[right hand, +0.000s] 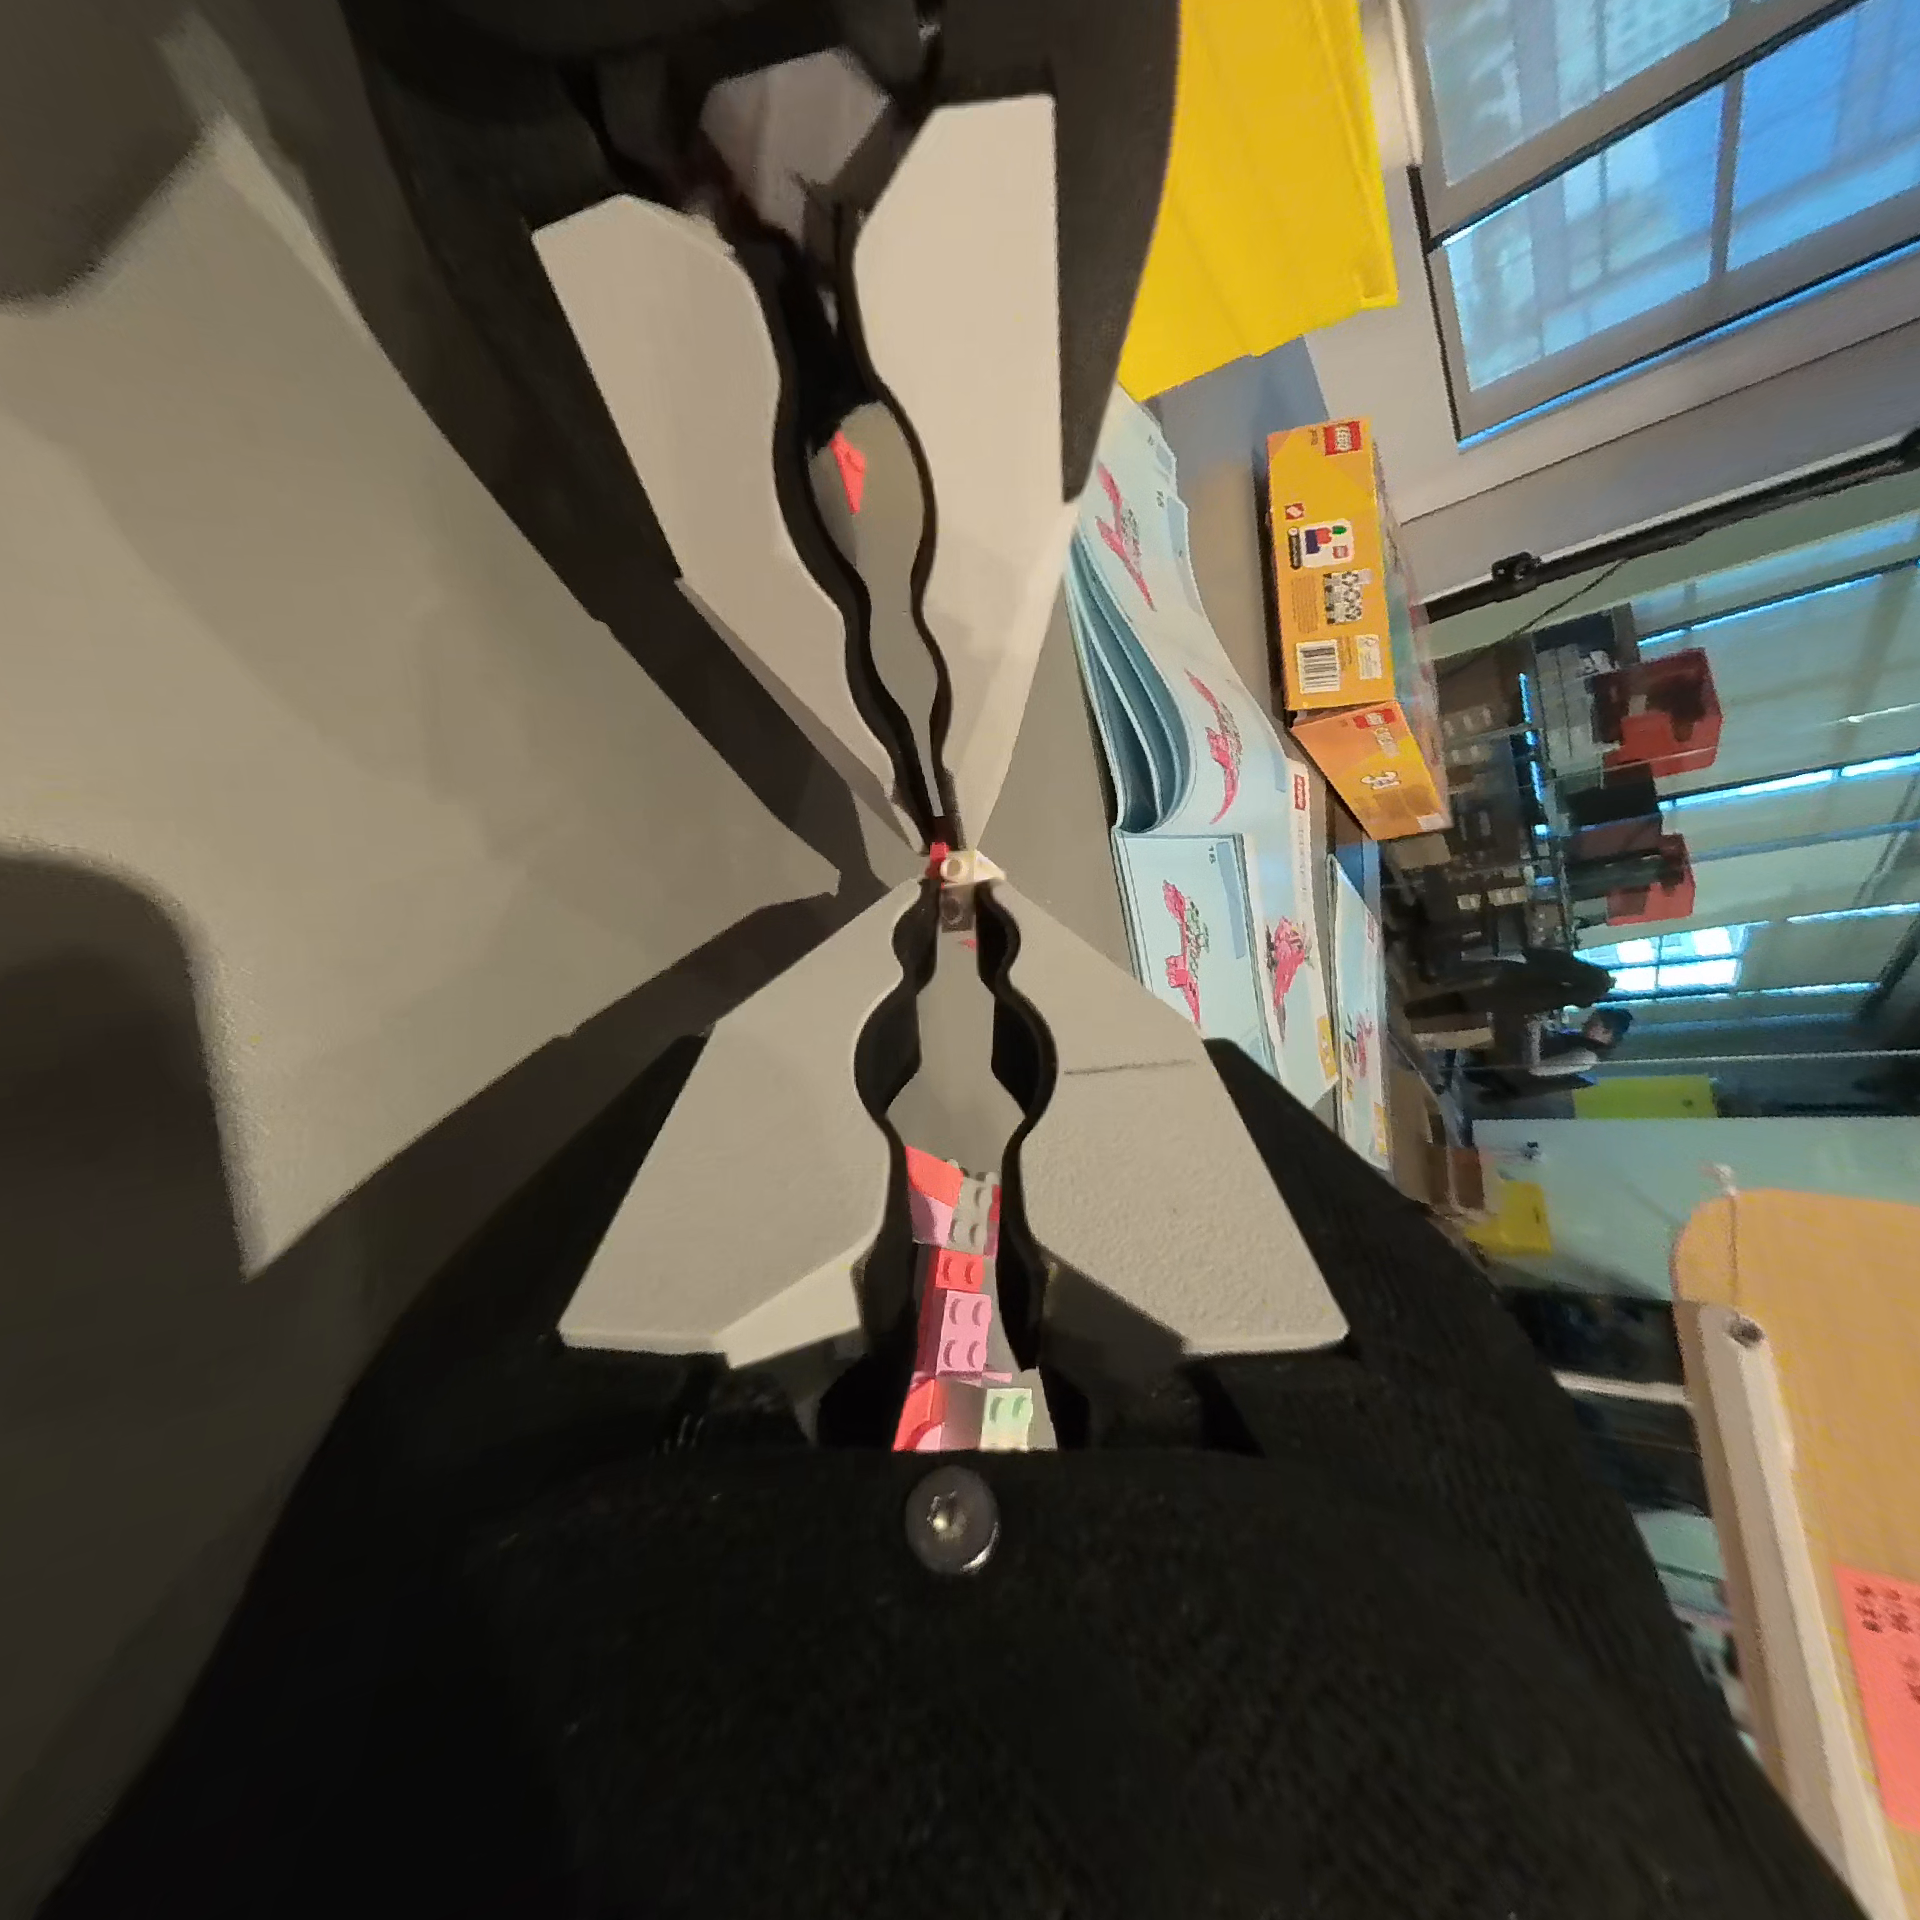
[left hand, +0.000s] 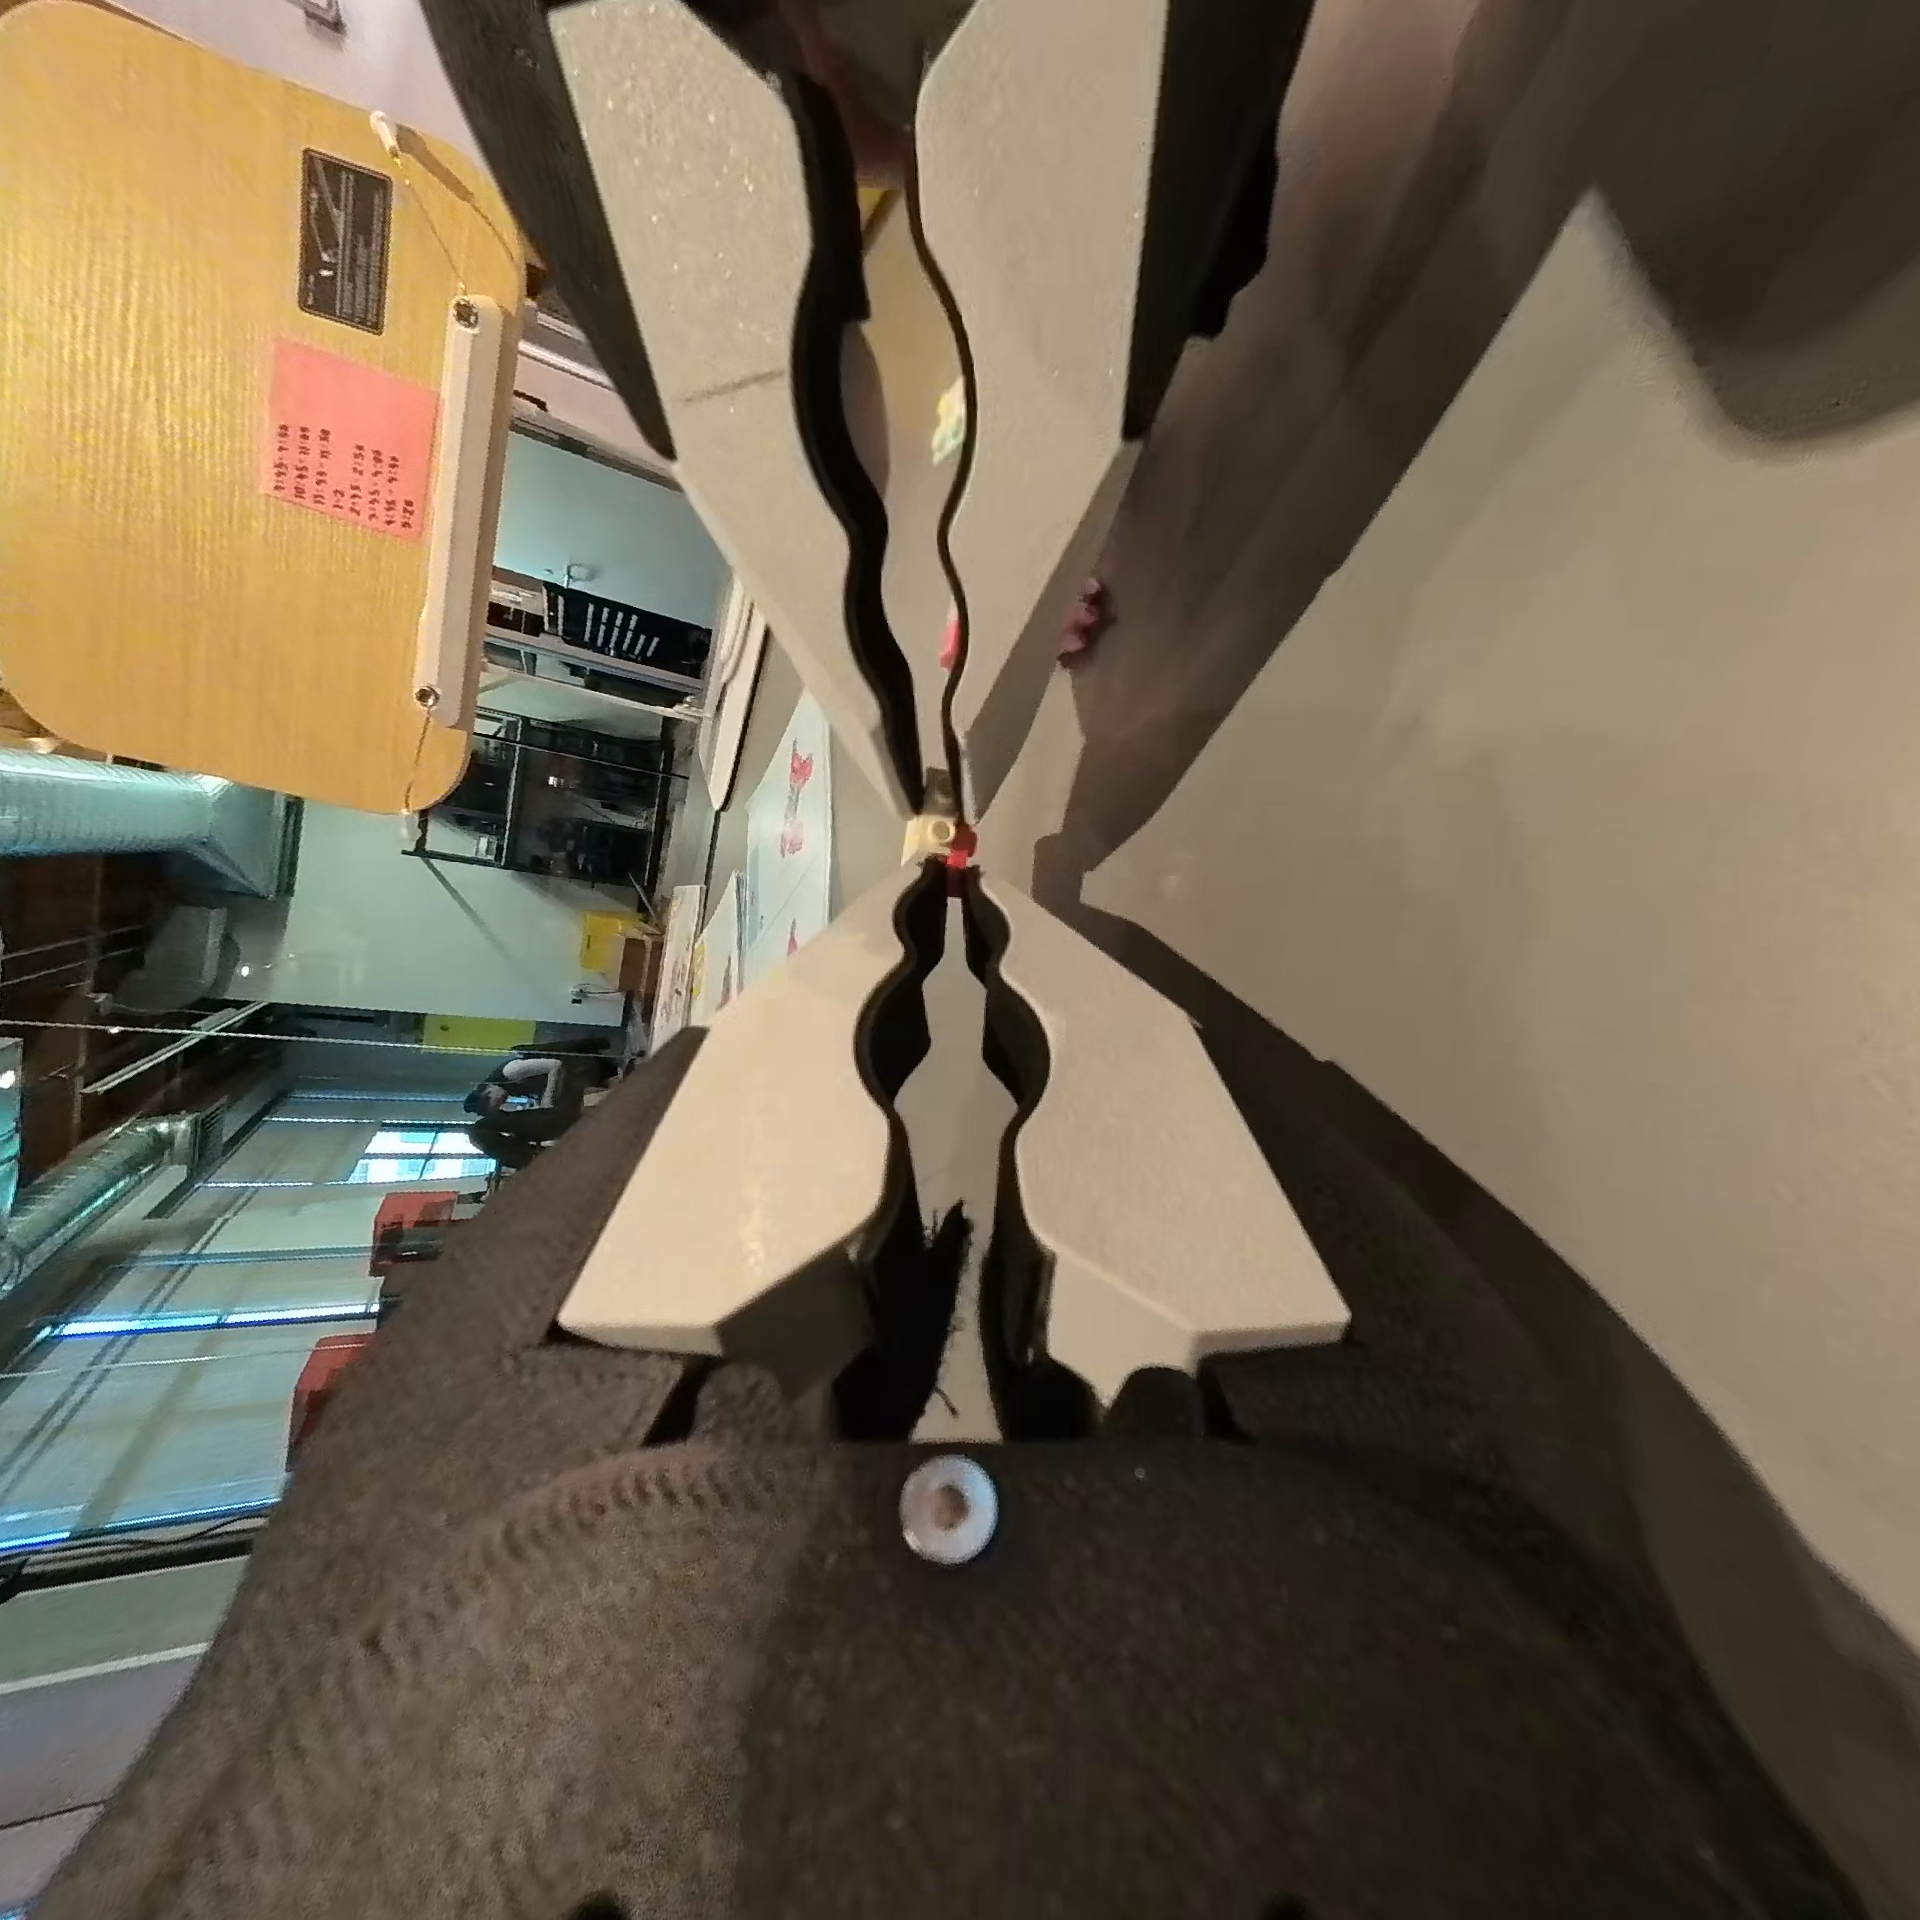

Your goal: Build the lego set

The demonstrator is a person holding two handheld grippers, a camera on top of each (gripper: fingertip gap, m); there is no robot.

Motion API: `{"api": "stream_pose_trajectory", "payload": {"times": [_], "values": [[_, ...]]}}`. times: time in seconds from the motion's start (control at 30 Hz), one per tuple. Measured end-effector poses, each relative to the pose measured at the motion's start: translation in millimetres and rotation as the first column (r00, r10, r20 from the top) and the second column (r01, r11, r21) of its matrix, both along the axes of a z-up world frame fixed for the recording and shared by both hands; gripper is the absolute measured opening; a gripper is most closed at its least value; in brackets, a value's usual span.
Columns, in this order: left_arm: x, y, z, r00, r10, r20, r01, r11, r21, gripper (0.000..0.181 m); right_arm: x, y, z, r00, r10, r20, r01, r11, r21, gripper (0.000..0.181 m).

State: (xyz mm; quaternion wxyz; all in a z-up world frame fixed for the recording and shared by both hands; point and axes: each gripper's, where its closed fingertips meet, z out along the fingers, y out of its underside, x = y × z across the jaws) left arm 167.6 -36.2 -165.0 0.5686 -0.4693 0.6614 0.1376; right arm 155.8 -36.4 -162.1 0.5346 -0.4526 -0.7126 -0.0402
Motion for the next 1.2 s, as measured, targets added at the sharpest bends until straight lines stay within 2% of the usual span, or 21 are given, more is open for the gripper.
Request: {"api": "stream_pose_trajectory", "payload": {"times": [0.1, 0.37, 0.4, 0.47, 0.5, 0.57, 0.67, 0.73, 0.8, 1.0, 1.2], "values": [[-0.5, -0.8, -4.3, 1.000, -0.002, -0.031, 0.003, 1.000, 0.010, 0.003, 0.5, -0.1, -2.9, 1.000, -0.021, 0.019, 0.022, 0.999, -0.047, 0.004], [1.4, -5.1, 5.7, 0.999, -0.026, -0.039, 0.031, 0.994, 0.108, 0.003, 4.1, -4.4, 9.8, 0.993, -0.043, -0.113, 0.013, 0.967, -0.255, 0.003], [1.4, -5.6, 3.3, 0.997, -0.028, -0.068, 0.036, 0.992, 0.123, 0.003, 5.0, -5.1, 12.6, 0.989, -0.045, -0.138, 0.004, 0.959, -0.284, 0.000], [-2.2, -6.6, -17.5, 0.978, -0.027, -0.206, 0.054, 0.990, 0.128, 0.003, 14.1, 0.8, 30.3, 0.968, -0.080, -0.236, 0.005, 0.953, -0.304, 0.000], [-1.3, -7.9, -16.0, 0.973, -0.029, -0.230, 0.072, 0.981, 0.180, 0.003, 20.3, 2.6, 42.1, 0.946, -0.096, -0.310, -0.014, 0.942, -0.334, 0.000], [3.6, -11.8, -14.1, 0.979, -0.053, -0.195, 0.084, 0.984, 0.156, 0.003, 31.1, 5.4, 53.2, 0.908, -0.130, -0.397, -0.047, 0.913, -0.406, 0.000], [3.1, -7.0, -10.9, 0.989, -0.041, -0.141, 0.058, 0.992, 0.116, 0.003, 29.6, 3.5, 41.4, 0.926, -0.097, -0.365, -0.051, 0.925, -0.376, 0.000], [3.9, -7.7, -7.8, 0.995, -0.049, -0.090, 0.056, 0.995, 0.080, 0.003, 17.3, -5.6, 30.2, 0.953, -0.046, -0.300, -0.068, 0.931, -0.358, 0.012], [1.0, -4.6, -7.8, 0.996, -0.035, -0.076, 0.040, 0.997, 0.064, 0.003, 10.4, -9.0, 14.8, 0.978, -0.030, -0.204, -0.044, 0.935, -0.351, 0.017], [0.7, -5.9, -9.2, 0.998, -0.057, -0.037, 0.057, 0.998, 0.008, 0.003, 6.8, -8.8, -5.8, 0.999, -0.006, -0.054, -0.007, 0.971, -0.237, 0.016], [0.2, -7.2, -13.7, 0.996, -0.074, -0.042, 0.073, 0.997, -0.024, 0.003, 6.9, -5.8, -10.7, 1.000, -0.009, 0.012, 0.011, 0.989, -0.149, 0.007]]}}
